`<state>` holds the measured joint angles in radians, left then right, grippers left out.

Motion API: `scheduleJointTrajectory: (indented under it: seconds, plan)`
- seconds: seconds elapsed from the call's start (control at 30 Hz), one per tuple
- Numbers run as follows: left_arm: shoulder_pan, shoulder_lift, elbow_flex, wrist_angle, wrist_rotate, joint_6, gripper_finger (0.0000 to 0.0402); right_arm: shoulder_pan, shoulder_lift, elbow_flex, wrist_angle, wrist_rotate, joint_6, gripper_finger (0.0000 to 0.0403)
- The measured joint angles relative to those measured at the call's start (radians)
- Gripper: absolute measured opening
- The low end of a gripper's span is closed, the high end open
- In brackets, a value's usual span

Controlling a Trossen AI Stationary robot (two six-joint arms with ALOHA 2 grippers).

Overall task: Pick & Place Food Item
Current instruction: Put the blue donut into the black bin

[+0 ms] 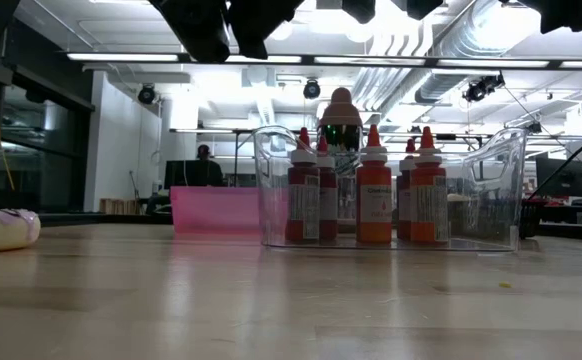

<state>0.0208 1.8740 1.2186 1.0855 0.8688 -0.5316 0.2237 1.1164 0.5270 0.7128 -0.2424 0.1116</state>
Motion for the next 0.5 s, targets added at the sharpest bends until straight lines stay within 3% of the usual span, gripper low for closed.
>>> scheduleJointTrajectory:
  seconds: [0.5]
  plan:
    - [-0.003,0.0,0.0,0.0,0.019,0.0,0.0129,0.0,0.0,0.0,0.0,-0.003,0.0,0.0106]
